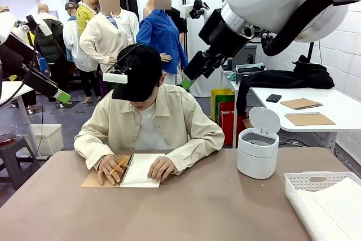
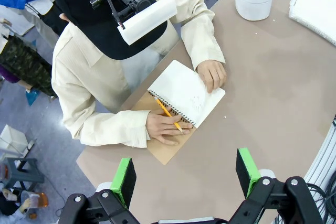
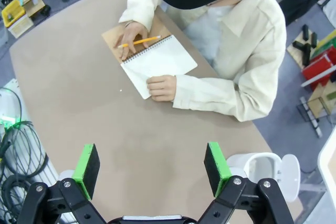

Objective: Sort the paper based on its condition.
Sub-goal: If a person hands you a paper, place it in the Organizing basket , and if it's crumpled, put it in the Trash can.

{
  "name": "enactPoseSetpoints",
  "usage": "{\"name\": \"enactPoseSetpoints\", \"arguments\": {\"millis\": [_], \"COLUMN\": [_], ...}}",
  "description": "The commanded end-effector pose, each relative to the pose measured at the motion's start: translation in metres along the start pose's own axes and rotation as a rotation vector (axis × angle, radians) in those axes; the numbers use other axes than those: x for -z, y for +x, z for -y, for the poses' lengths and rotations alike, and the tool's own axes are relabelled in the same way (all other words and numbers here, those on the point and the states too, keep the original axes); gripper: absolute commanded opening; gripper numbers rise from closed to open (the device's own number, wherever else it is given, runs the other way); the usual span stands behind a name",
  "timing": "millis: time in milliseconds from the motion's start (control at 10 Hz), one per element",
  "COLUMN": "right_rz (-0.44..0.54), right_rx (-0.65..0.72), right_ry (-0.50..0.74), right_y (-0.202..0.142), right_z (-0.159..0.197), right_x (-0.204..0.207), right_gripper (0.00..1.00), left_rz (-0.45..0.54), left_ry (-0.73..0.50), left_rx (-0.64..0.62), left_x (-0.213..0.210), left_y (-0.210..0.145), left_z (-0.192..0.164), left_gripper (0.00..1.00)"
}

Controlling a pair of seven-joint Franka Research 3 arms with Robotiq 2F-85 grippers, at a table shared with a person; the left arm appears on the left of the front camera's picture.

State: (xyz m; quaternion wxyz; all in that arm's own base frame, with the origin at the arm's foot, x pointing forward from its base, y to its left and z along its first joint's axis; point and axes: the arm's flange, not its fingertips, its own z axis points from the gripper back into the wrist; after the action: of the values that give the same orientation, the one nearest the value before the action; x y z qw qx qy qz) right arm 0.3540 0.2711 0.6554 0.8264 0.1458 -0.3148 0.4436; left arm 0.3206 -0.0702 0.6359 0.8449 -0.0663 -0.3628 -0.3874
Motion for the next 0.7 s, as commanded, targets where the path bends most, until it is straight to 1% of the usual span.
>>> {"name": "enactPoseSetpoints", "arguments": {"millis": [0, 600], "right_rz": [-0.001, -0.001], "right_rx": [-0.001, -0.001], "right_ry": [0.001, 0.001], "right_y": [-0.0001, -0.0001], "right_z": [-0.0001, -0.0001], "right_x": [0.0001, 0.0001], "right_gripper": [1.00, 1.00], "left_rz": [0.000, 0.000], "left_ry": [0.003, 0.003], "left_rx": [0.005, 0.005], "left_x": [-0.0006, -0.0006], "left_y": [-0.0004, -0.0004], "left_z": [-0.0007, -0.0007], "left_gripper": [1.00, 1.00]}}
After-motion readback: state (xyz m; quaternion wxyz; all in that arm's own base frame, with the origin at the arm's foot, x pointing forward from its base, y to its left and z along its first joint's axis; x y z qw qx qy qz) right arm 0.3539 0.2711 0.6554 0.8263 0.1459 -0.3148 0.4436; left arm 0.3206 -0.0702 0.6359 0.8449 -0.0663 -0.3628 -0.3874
